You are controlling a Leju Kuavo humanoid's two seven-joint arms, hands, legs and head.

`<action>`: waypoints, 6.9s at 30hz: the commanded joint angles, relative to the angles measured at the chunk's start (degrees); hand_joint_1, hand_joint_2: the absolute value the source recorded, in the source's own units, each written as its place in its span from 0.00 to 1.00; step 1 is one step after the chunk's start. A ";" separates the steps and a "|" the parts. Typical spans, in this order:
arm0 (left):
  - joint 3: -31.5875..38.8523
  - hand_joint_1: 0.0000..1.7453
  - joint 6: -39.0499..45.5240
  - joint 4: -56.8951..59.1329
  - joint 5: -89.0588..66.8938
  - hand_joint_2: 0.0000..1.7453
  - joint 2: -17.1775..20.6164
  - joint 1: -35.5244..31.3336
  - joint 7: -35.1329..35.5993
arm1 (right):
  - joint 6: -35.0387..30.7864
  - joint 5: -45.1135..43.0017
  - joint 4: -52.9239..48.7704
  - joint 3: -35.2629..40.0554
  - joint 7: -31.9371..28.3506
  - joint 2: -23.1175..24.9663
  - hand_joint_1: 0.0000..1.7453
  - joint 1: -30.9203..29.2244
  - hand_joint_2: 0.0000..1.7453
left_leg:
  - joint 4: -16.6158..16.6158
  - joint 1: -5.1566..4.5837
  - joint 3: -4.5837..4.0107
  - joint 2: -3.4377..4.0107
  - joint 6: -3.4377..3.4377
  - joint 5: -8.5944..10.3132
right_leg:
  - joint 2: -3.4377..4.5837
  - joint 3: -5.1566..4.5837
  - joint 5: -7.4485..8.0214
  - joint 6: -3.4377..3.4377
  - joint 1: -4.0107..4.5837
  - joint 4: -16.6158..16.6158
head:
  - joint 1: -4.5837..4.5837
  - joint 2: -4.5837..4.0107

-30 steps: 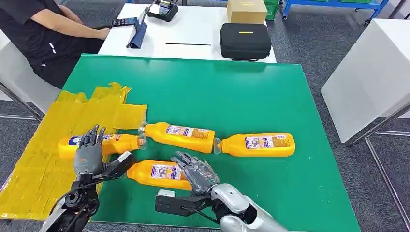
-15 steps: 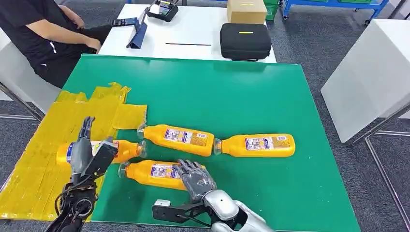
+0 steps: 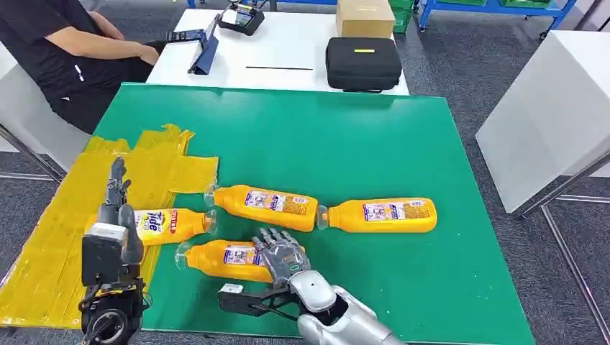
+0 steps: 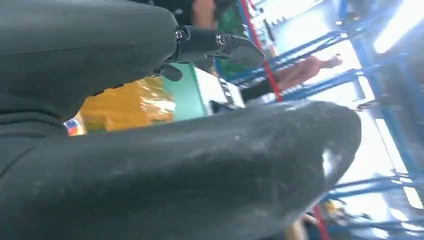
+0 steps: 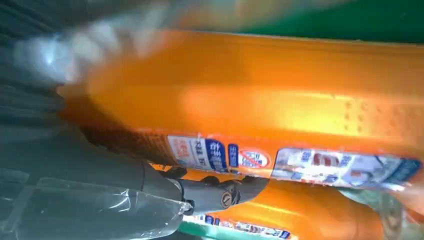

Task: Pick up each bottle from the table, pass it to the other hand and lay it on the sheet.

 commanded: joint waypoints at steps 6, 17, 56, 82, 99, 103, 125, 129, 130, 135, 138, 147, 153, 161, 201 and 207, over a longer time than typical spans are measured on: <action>-0.61 0.00 -0.98 -3.30 3.50 0.00 -1.57 0.56 -1.00 | -0.69 0.79 17.09 -0.09 1.70 1.54 1.00 0.20 1.00 | -0.10 0.11 0.75 0.05 -0.07 -0.12 | 0.08 0.65 -0.04 -0.10 0.12 -0.12 | -0.02 0.00; 2.19 0.00 -5.59 -1.89 14.53 0.00 -3.15 -0.02 1.60 | -3.20 -0.02 13.79 -3.60 2.63 1.15 1.00 0.84 1.00 | -0.11 0.09 0.93 -0.04 -0.04 0.01 | -0.02 0.92 -0.04 -0.16 0.10 -0.13 | -0.02 0.00; -3.21 0.00 -22.35 -7.31 48.72 1.00 -3.96 6.32 5.36 | -20.33 -35.63 -35.99 -13.28 -20.73 -8.24 1.00 10.54 1.00 | 0.10 0.01 -0.68 0.01 0.13 0.22 | 0.23 -0.06 0.36 -0.04 0.07 0.12 | -0.02 0.00; -12.21 0.00 -23.64 -7.03 48.32 1.00 -6.03 -2.47 7.09 | -16.20 -18.64 -24.98 -1.85 -10.88 -1.97 1.00 3.20 1.00 | 0.04 0.02 -0.83 -0.07 0.14 0.35 | 0.12 -0.12 0.40 0.11 0.06 0.08 | -0.02 0.00; -8.10 0.00 -14.52 -1.97 45.55 1.00 -7.63 -4.45 3.25 | -15.87 -6.33 -13.07 22.74 -10.01 2.99 1.00 -5.99 1.00 | -0.03 0.06 -0.77 -0.11 0.12 0.37 | 0.04 -0.10 0.38 0.12 0.07 0.01 | -0.02 0.00; -8.02 0.00 -12.94 -1.82 44.37 1.00 -8.21 -4.62 3.49 | -15.44 -8.00 -12.34 23.07 -9.53 3.31 1.00 -6.81 1.00 | -0.01 0.06 -0.77 -0.17 0.13 0.35 | 0.00 -0.07 0.35 0.08 0.08 0.02 | 0.00 0.00; -4.29 1.00 -7.83 -4.46 29.49 1.00 -5.44 -4.45 0.48 | -23.08 -21.08 -13.11 4.49 0.30 -0.53 0.00 -3.59 0.00 | 0.01 0.08 -0.78 -0.51 0.16 0.38 | -0.31 -0.04 0.29 -0.03 0.12 0.02 | -0.02 0.00; -0.86 1.00 -9.22 -4.74 23.28 1.00 -5.39 -4.32 1.87 | -21.93 -18.42 -16.98 0.69 0.92 -2.39 0.00 -0.36 0.00 | -0.01 0.05 -0.93 -0.37 0.14 0.44 | -0.21 -0.45 0.37 0.15 0.07 0.00 | 0.00 0.00; -0.72 1.00 -9.41 -4.79 23.18 1.00 -5.58 -4.19 1.88 | -21.82 -18.25 -16.94 0.57 0.85 -2.29 0.00 -0.23 0.00 | 0.00 0.06 -0.87 -0.36 0.15 0.41 | -0.19 -0.34 0.37 0.06 0.09 0.00 | 0.00 0.00; 3.01 1.00 -1.12 -2.52 -8.37 1.00 -4.28 -7.51 6.10 | -23.69 -19.45 -18.49 -11.17 -0.33 -5.36 0.00 4.38 0.00 | 0.03 0.04 -0.78 -0.48 0.15 0.33 | -0.24 0.05 0.29 -0.06 0.10 0.09 | 0.00 0.00; 5.07 1.00 2.39 4.44 -31.13 1.00 -3.17 -11.66 10.12 | -22.31 -18.53 -24.21 -17.98 -4.13 -7.53 0.00 9.35 0.00 | -0.02 0.03 -0.92 -0.56 0.14 0.46 | -0.35 -0.11 0.37 0.11 0.07 0.02 | -0.02 0.00; 3.05 1.00 1.82 30.08 -62.11 1.00 -1.97 -21.63 23.94 | -18.41 -18.11 -32.01 -17.58 -6.75 -8.94 0.00 13.23 0.00 | -0.06 -0.04 -0.89 -0.57 0.13 0.48 | -0.30 -0.07 0.40 0.15 0.00 0.03 | 0.00 0.00; 1.49 1.00 0.05 41.21 -68.66 1.00 -2.90 -25.97 26.58 | -16.24 -18.40 -34.91 -18.17 -6.64 -8.67 0.00 14.56 0.00 | 0.01 -0.01 -0.81 -0.57 0.15 0.41 | -0.29 0.00 0.33 0.03 0.04 0.07 | 0.00 0.00; 1.95 0.00 -3.26 49.21 -74.12 0.00 -2.84 -27.50 30.27 | -14.22 -18.44 -35.37 -18.66 -7.21 -8.39 0.00 15.16 0.00 | 0.01 -0.01 -0.86 -0.37 0.13 0.41 | -0.13 -0.10 0.38 0.10 0.03 0.06 | 0.00 0.00; 4.19 0.00 -10.59 -3.84 25.45 0.00 -7.87 -0.08 5.47 | -4.64 6.36 -16.34 -18.80 1.20 -4.71 0.00 -1.60 1.00 | 0.04 -0.01 -0.91 0.04 0.11 0.33 | 0.26 -0.23 0.45 0.06 0.07 0.08 | -0.02 0.00; 3.27 0.00 -10.52 -4.04 25.96 0.00 -7.60 0.44 5.03 | -4.05 5.82 -12.79 -18.53 0.59 -3.03 0.00 -2.87 1.00 | 0.06 0.01 -0.79 -0.03 0.16 0.27 | 0.26 -0.07 0.37 -0.01 0.08 0.11 | 0.00 0.00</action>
